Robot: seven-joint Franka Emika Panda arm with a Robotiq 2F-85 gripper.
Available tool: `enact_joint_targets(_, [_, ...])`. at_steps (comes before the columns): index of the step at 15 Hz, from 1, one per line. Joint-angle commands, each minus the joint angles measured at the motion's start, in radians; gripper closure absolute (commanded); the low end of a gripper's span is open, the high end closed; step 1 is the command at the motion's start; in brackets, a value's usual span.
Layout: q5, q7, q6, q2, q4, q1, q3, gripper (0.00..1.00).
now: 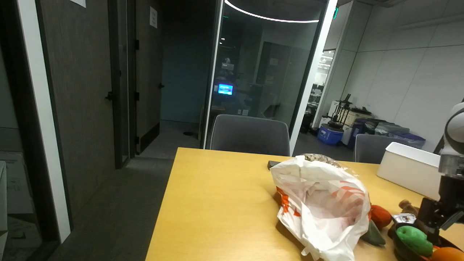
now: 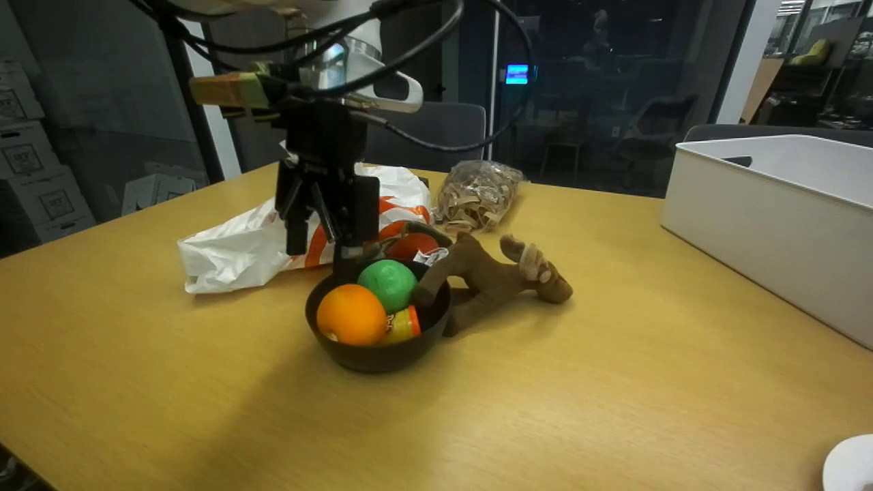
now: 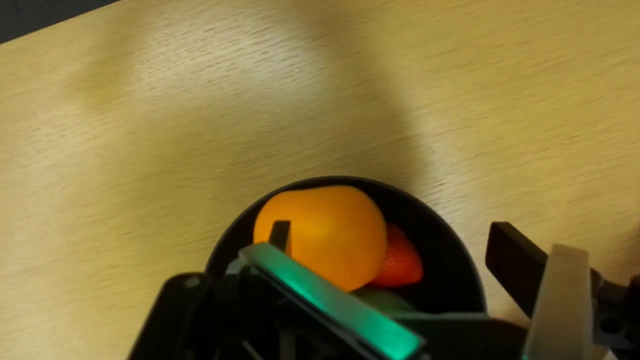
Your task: Put the orange, the apple, the yellow container and the strawberry in the plastic
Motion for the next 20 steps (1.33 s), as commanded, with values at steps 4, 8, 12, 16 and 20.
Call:
enact_joint_targets(4, [-0.103, 0.156, 0.192, 0.004, -0.081, -0.036, -0.001, 0.00])
enact_joint_targets(8, [-0.128, 0.215, 0.251, 0.027, -0.104, -0.038, -0.001, 0.00])
enact_joint_targets(12, [-0.144, 0.253, 0.262, 0.033, -0.114, -0.040, -0.003, 0.26])
enact_joint_targets(16, [-0.170, 0.293, 0.256, 0.016, -0.113, -0.042, -0.002, 0.43])
enact_joint_targets(20, [-0.161, 0.289, 0.224, -0.034, -0.107, -0.043, -0.005, 0.43])
